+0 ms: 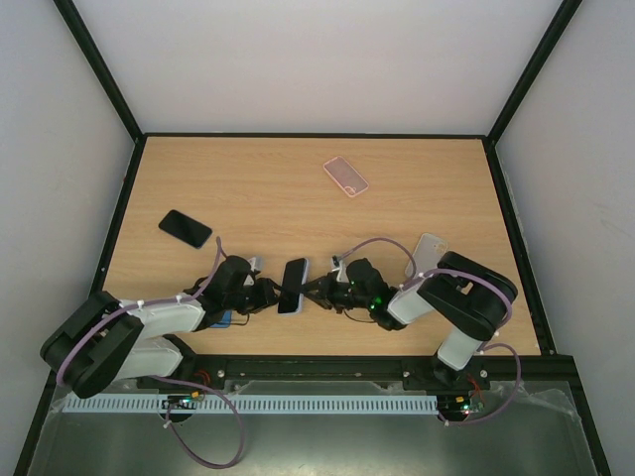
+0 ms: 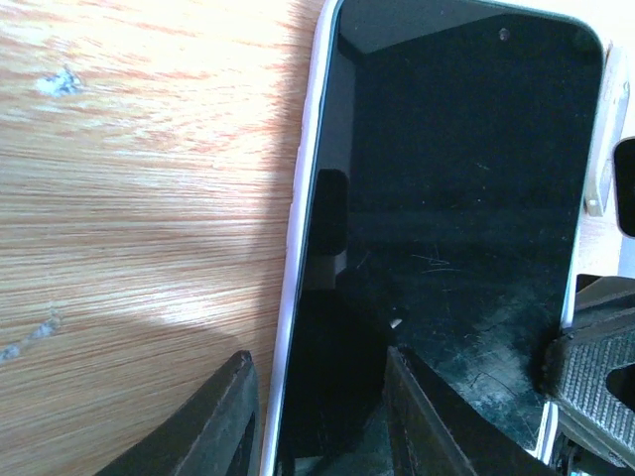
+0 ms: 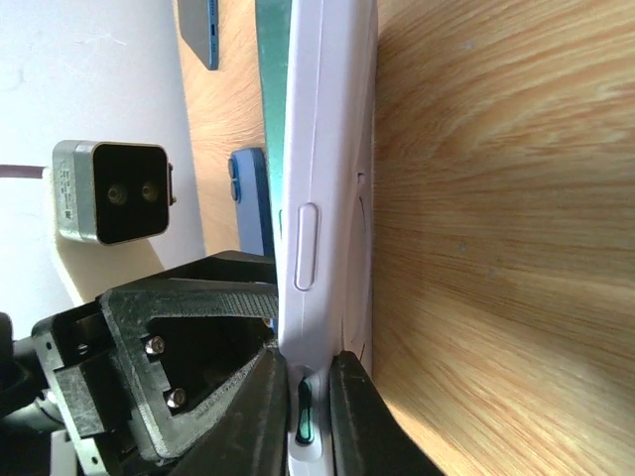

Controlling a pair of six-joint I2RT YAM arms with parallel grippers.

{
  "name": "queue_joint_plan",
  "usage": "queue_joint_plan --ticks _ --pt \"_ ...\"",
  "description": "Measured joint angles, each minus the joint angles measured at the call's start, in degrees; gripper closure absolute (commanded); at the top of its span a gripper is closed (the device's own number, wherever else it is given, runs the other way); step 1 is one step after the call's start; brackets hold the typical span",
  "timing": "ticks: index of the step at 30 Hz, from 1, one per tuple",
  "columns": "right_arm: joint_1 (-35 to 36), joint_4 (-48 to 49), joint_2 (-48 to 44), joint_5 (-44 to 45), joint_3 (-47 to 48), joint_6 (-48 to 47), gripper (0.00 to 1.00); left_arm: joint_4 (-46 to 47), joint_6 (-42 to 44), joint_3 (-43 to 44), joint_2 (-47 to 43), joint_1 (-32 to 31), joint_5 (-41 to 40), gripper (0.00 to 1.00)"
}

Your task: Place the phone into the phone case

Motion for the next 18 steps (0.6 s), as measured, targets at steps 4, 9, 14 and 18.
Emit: queue_joint_plan --ticks 4,9,14,18 --pt "0.2 -5.3 -1.6 1.3 1.7 -2.6 0.77 0.0 0.1 0.0 0.1 0.0 0.0 0.64" --pt "0.2 -8.7 -1.2 1.7 3.2 -4.2 0.81 0.6 0.0 0.0 0.5 -0.1 0.0 0.64" --pt "0.2 -10.1 -0.6 2.4 3.3 -5.7 0.95 0.5 0.0 0.1 0.5 -0.1 0.1 0.57" --pt "0.2 -11.5 -1.6 3.3 3.3 -7.8 0.98 -2.1 0.3 0.5 -1.7 0.5 0.3 0.43"
